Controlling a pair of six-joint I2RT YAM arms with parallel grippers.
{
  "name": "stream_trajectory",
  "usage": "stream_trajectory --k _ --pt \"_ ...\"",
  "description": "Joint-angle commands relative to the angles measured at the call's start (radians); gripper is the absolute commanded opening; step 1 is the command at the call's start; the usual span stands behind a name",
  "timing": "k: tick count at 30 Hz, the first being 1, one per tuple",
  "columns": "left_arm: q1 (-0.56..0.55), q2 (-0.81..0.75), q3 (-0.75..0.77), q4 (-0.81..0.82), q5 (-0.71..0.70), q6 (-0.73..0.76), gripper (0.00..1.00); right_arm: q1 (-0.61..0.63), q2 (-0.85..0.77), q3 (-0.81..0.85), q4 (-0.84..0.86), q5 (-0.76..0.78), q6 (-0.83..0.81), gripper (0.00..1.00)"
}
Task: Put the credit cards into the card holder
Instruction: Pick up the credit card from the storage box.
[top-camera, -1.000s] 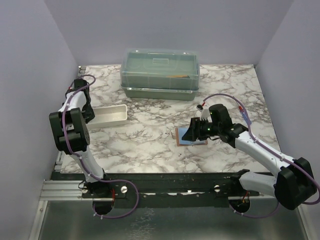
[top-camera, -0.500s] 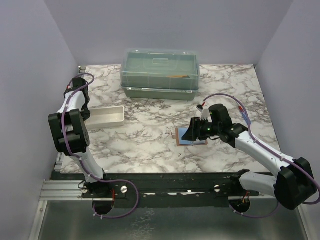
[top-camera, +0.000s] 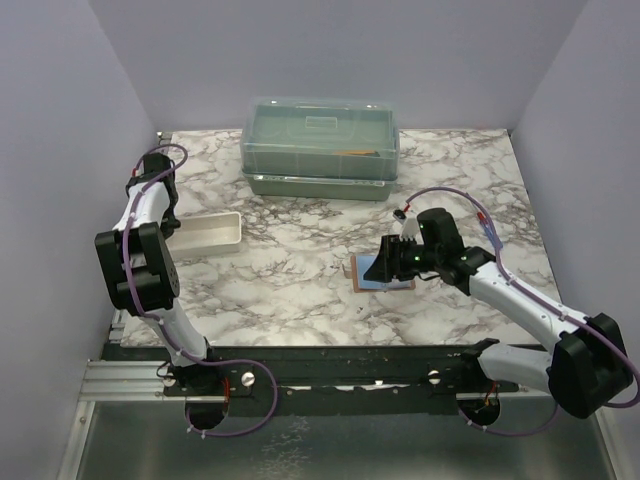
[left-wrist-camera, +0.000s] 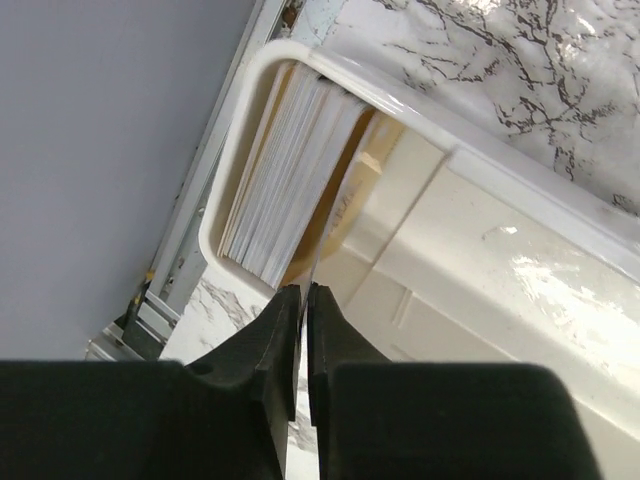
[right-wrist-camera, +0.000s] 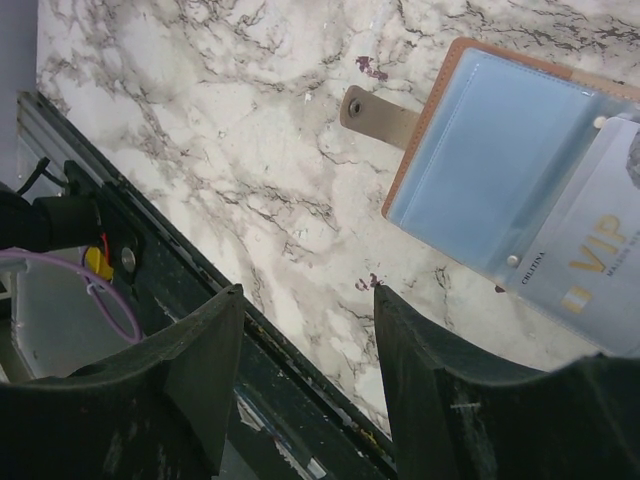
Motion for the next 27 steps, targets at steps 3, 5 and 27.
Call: stream_trajectory --k 3,5,27 --pt "-0.005 -0.090 0.039 -0.045 0.031 -0.025 0.07 0.003 0.034 0.004 -0.014 0.046 0.004 0.58" --pt "-0.009 -0.115 0.039 -0.057 0.050 -0.036 0.05 -0.002 0.051 0.007 -0.017 0.050 0.002 0.58" --pt "-0.416 -0.517 -0.384 0.871 1.249 -0.595 0.00 -0.098 0.082 0.080 0.115 -0.120 0.144 0.63"
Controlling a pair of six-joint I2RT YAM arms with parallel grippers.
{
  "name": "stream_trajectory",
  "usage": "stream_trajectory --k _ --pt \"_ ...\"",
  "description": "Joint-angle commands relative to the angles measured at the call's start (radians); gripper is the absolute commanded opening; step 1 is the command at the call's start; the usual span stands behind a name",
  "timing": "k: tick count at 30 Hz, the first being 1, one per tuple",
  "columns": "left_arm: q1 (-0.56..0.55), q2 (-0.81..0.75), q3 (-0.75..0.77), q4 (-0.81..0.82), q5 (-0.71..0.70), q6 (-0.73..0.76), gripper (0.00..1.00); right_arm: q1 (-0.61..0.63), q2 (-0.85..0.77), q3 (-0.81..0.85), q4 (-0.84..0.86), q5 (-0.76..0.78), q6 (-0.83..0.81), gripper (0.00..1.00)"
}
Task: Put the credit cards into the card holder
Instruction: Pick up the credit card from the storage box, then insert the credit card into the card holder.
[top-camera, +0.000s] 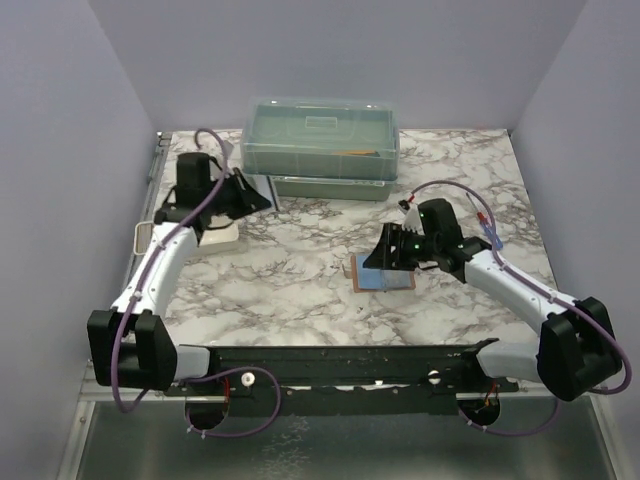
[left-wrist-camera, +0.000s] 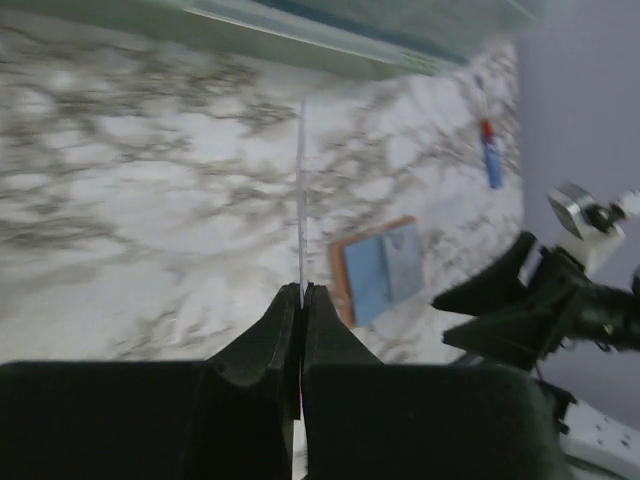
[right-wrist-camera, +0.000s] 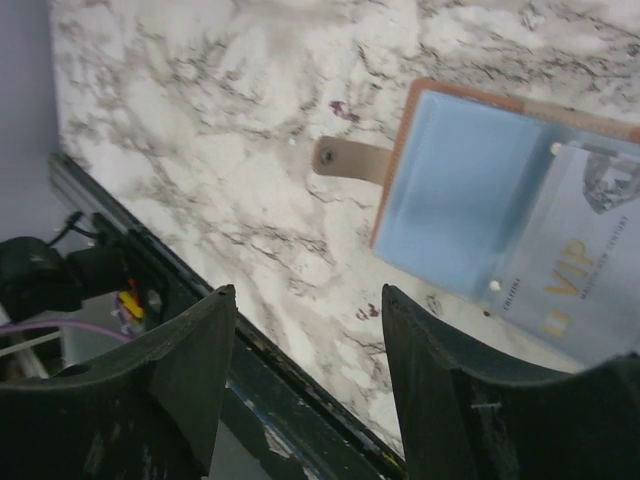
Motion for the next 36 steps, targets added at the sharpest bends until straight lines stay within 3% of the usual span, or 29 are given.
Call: stream_trajectory --k 1,3,6,13,21,26,30,32,34,35,36 --pt "-0.218 -0.040 -0.264 0.753 0.302 -0.356 0.00 -0.073 -0.028 0.022 0.164 -0.201 0.112 0.64" --pt "-0.305 -0.007 -0.341 0.984 0.289 -0.453 0.00 -0.134 -0.055 -0.014 0.297 -0.315 0.197 0.66" --pt "-0.421 0.090 -0.370 1.200 0.316 -0.541 0.00 -0.193 -0.090 -0.077 0.513 -0.408 0.341 0.68" --pt "-0.522 0.190 -0.433 1.529 0.335 -0.710 0.00 -0.225 -0.142 -0.172 0.742 -0.392 0.531 0.65" --pt "-0.590 0.291 -0.450 1.700 0.350 -0.817 0.00 -0.237 -0.096 -0.238 0.976 -0.469 0.649 0.50" --pt "-0.615 0.337 -0.446 1.758 0.337 -0.857 0.00 -0.241 -0.102 -0.231 0.956 -0.465 0.641 0.42" --pt "-0.628 0.363 -0.439 1.784 0.340 -0.880 0.00 -0.254 -0.096 -0.250 0.986 -0.466 0.663 0.22" --pt "-0.639 0.379 -0.438 1.787 0.342 -0.885 0.00 -0.262 -0.095 -0.260 1.005 -0.472 0.669 0.06" --pt "-0.646 0.393 -0.445 1.787 0.335 -0.889 0.00 -0.275 -0.102 -0.264 0.965 -0.468 0.643 0.00" --pt "-0.643 0.398 -0.452 1.782 0.329 -0.891 0.06 -0.287 -0.111 -0.262 0.901 -0.457 0.609 0.00" --pt "-0.638 0.404 -0.463 1.764 0.319 -0.889 0.18 -0.304 -0.121 -0.255 0.809 -0.442 0.561 0.00"
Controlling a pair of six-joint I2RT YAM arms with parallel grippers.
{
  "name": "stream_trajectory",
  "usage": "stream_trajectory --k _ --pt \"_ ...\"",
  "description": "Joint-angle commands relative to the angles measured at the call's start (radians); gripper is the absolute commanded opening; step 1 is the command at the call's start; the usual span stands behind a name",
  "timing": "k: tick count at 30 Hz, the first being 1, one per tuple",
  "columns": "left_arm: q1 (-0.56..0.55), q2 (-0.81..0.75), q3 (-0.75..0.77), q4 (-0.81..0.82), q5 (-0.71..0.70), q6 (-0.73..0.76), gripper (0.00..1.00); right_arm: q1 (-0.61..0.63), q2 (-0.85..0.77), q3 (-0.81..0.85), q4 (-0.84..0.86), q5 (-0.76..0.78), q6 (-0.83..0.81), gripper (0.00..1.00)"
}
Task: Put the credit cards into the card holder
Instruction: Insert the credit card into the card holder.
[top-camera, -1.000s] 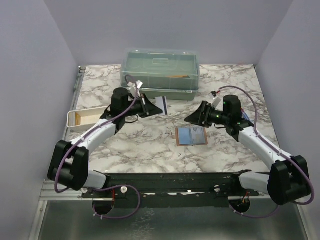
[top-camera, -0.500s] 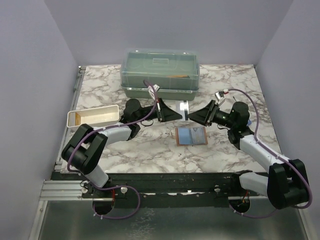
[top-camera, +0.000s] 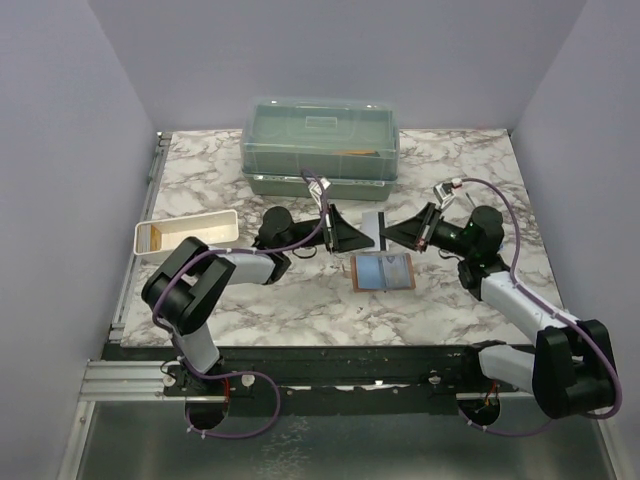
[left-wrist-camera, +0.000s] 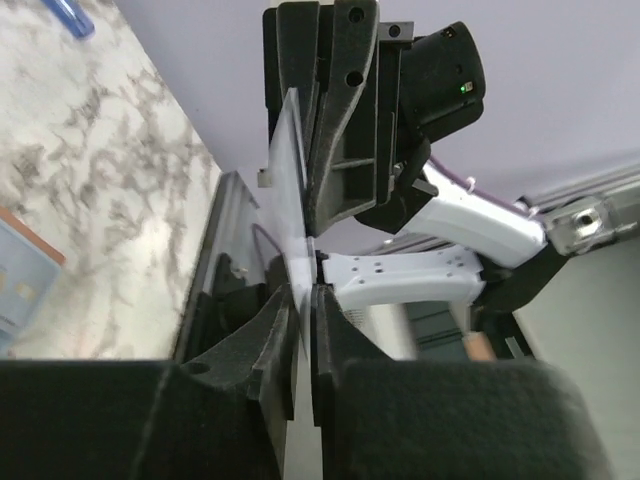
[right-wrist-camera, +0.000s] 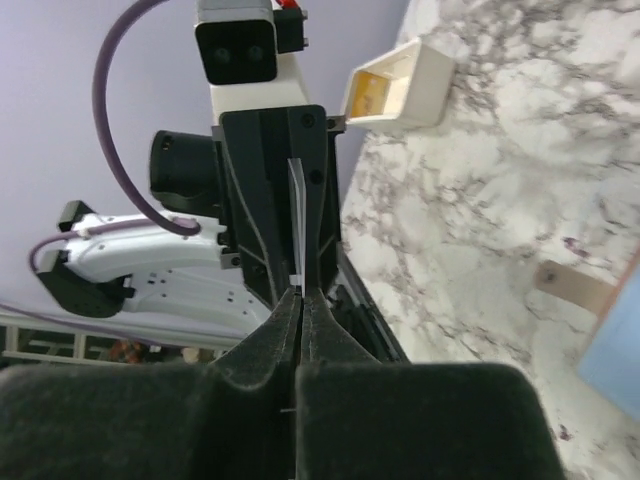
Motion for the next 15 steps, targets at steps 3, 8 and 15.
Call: stream_trajectory --k 3,8,15 --pt "0.007 0.038 -0.039 -0.137 -0.023 0.047 0.45 -0.086 -0.028 0.056 -0.500 0.085 -0.314 0.00" --pt "0.002 0.065 -0.001 -0.505 -0.039 0.212 0.44 -0.092 0.113 0.181 -0.954 0.193 -0.626 0.00" --pt "-0.053 0.134 0.145 -0.907 -0.162 0.437 0.43 -0.092 0.238 0.238 -1.059 0.193 -0.710 0.00"
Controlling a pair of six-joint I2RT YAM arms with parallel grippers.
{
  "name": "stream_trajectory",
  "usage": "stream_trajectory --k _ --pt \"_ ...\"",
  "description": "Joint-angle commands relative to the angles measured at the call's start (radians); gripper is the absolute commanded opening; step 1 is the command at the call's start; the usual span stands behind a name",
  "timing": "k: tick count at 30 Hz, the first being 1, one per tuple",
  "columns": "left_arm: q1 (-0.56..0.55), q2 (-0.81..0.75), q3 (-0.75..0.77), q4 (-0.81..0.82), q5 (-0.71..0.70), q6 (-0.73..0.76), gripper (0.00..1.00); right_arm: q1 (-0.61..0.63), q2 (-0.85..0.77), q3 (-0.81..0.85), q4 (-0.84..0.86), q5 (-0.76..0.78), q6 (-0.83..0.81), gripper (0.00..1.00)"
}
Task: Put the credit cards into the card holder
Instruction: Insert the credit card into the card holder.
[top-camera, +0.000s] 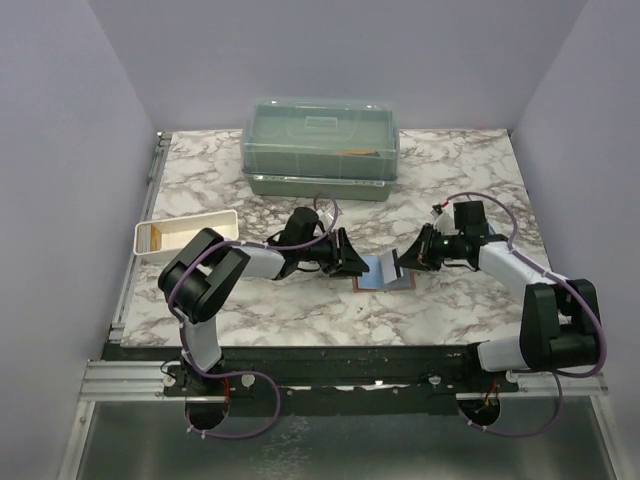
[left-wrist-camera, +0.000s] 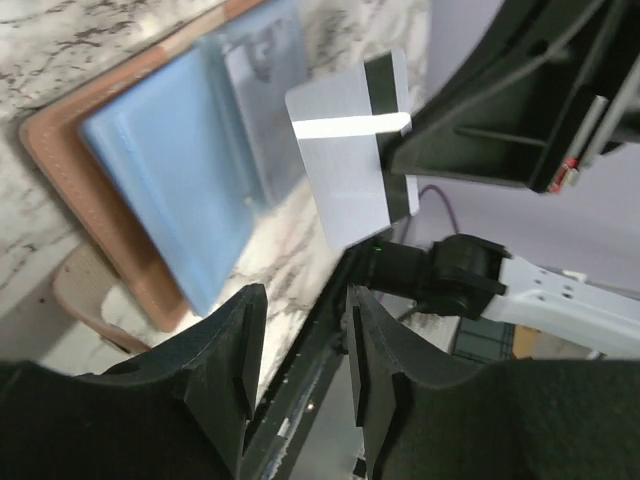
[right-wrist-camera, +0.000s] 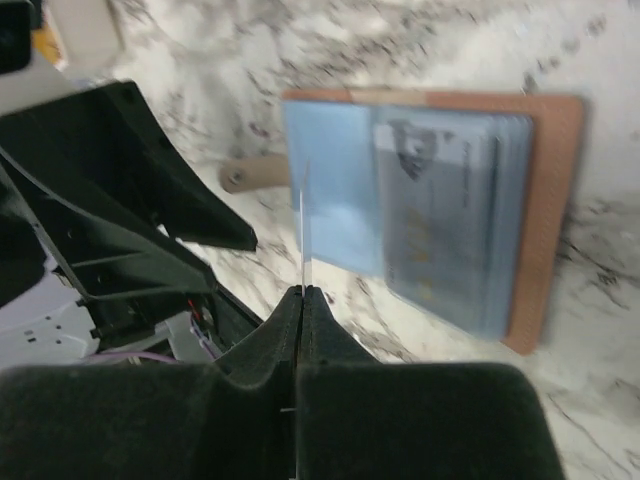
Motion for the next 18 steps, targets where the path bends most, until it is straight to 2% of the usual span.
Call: stream_trajectory --k 1,5,18 --pt "-0.049 0.043 0.130 -0.356 -0.123 0.217 0.41 -0.001 0.042 0.036 -0.163 0.026 -0.112 0.00" --pt "-0.065 0.080 0.177 -0.386 -0.136 0.245 0.26 -0.001 0.075 0.028 -0.155 -0.008 -0.121 0.00" --pt "-0.075 0.156 0.244 -0.546 -0.231 0.332 0.19 -0.001 0.165 0.035 -0.109 -0.001 -0.139 0.00"
